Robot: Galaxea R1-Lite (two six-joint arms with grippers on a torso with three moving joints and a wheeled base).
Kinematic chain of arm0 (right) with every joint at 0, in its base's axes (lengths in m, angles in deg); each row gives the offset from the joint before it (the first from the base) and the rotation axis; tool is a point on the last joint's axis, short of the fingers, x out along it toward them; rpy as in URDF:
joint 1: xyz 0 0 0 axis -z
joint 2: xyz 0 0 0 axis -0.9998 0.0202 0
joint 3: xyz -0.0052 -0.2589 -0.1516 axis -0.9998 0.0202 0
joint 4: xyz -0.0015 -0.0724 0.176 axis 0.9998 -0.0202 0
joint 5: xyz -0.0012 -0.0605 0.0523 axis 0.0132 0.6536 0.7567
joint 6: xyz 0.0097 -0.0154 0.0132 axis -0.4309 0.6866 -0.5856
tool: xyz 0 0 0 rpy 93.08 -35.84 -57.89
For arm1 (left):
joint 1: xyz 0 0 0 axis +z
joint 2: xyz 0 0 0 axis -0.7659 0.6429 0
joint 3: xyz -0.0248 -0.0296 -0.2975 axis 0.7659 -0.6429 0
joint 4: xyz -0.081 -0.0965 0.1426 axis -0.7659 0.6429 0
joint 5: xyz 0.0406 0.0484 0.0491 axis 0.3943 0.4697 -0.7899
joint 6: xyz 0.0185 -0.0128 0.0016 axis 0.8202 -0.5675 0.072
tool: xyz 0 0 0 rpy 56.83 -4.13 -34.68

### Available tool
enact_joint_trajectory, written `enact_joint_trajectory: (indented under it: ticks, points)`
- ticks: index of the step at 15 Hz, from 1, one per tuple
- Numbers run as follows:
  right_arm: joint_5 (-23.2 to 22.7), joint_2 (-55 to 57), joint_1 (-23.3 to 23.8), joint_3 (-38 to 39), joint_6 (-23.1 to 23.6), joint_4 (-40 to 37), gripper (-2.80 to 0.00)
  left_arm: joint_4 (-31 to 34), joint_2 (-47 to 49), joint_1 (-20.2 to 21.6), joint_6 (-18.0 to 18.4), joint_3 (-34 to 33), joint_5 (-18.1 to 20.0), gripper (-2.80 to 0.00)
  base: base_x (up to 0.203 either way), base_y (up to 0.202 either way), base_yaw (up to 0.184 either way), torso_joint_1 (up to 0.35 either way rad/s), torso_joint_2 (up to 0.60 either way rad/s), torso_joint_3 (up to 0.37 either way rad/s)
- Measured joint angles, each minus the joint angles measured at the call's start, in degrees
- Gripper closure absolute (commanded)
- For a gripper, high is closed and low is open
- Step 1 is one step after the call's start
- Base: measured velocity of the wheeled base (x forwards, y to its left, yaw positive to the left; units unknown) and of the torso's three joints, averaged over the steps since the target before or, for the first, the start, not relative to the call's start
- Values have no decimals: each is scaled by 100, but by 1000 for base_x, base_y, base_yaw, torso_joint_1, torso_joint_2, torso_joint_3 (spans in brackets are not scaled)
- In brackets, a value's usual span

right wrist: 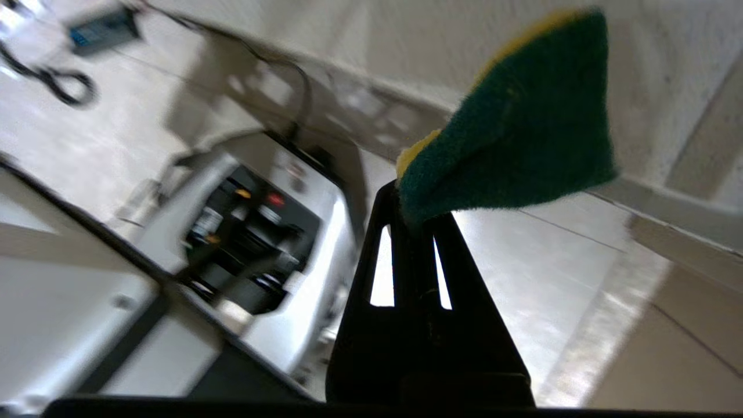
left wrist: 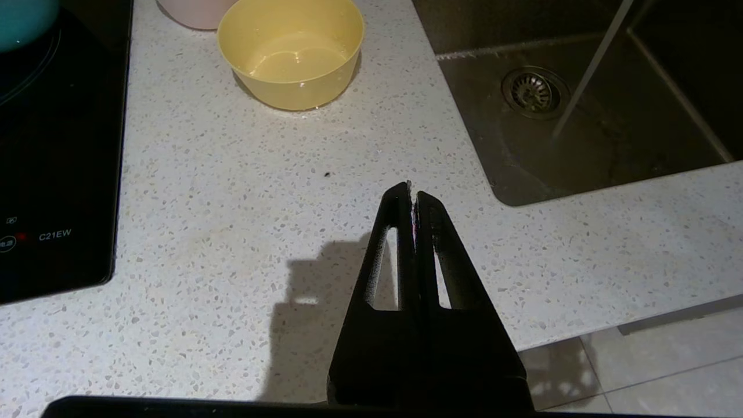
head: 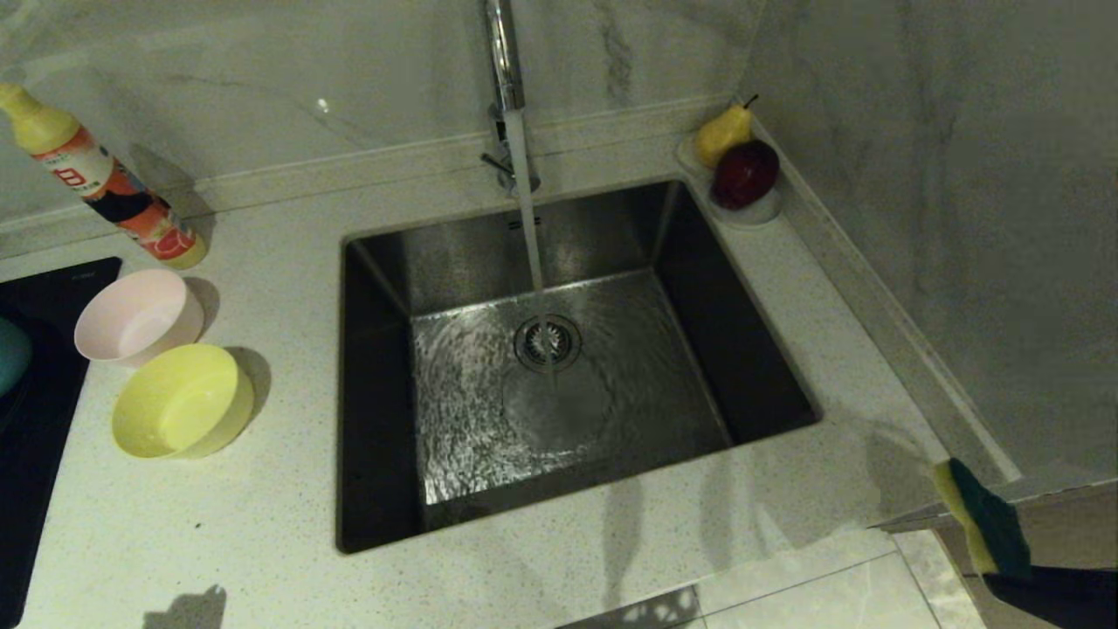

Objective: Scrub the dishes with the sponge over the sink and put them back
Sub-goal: Put down the sponge

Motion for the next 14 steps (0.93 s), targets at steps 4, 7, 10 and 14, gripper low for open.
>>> enact_joint_trajectory:
  ticks: [4, 7, 10, 14]
  points:
    - [-21, 240, 426, 1077, 787, 1562, 0, -1, 0, 0, -1, 0, 0, 0, 0, 0, 0, 0, 0, 0]
    - [-136, 513, 680, 1472, 1320, 2437, 0, 1, 0, 0, 0, 0, -2, 0, 0, 0, 0, 0, 0, 0]
    - [-322, 766, 917, 1587, 1657, 2609, 0, -3, 0, 0, 3, 0, -2, 0, 0, 0, 0, 0, 0, 0]
    - [-451, 1348, 1004, 1708, 1815, 3488, 0, 3, 2, 0, 0, 0, 0, 0, 0, 0, 0, 0, 0, 0]
